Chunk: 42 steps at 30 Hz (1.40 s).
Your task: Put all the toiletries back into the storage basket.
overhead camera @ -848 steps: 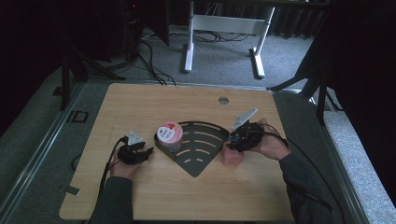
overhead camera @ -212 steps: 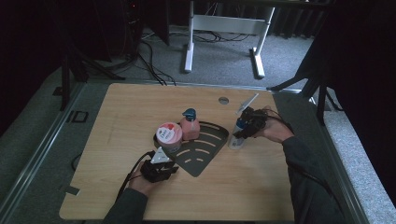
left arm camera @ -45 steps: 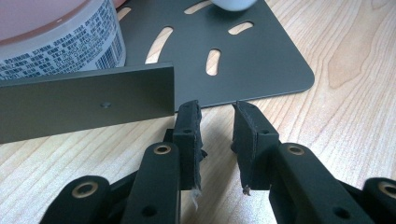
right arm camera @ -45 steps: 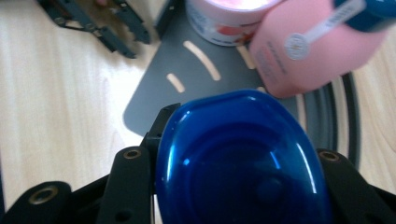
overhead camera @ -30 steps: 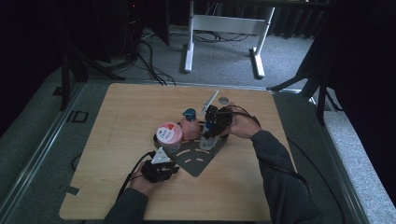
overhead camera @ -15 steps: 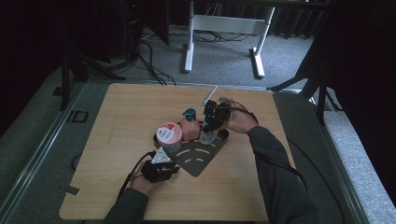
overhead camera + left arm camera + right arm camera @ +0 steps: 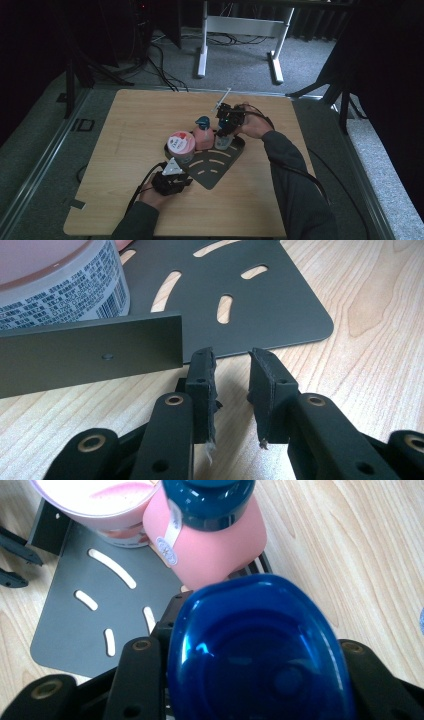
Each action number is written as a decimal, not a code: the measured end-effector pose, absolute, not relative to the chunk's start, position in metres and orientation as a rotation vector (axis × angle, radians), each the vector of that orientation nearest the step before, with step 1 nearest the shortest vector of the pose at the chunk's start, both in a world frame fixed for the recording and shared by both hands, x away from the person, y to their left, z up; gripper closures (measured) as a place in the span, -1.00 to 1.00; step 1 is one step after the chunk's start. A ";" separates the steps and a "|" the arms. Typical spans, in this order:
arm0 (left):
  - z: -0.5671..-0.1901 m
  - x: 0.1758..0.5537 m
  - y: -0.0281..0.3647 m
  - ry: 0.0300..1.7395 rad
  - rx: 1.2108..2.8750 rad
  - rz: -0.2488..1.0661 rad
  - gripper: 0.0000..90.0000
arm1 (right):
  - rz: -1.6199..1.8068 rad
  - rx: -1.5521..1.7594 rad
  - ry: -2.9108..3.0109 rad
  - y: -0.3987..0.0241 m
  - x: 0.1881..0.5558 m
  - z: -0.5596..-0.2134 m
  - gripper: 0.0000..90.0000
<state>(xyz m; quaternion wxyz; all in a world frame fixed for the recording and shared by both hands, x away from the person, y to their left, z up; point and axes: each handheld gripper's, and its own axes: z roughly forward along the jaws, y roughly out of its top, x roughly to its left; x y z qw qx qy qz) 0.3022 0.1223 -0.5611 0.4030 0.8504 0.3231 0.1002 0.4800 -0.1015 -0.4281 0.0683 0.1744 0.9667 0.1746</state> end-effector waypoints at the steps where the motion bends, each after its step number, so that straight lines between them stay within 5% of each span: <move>1: -0.561 0.302 0.122 0.815 2.149 0.254 0.60 | 0.524 0.532 2.915 -0.101 0.481 -0.428 0.18; 42: -0.561 0.303 0.120 0.807 2.155 0.252 0.60 | 0.603 0.611 2.840 -0.092 0.501 -0.432 0.08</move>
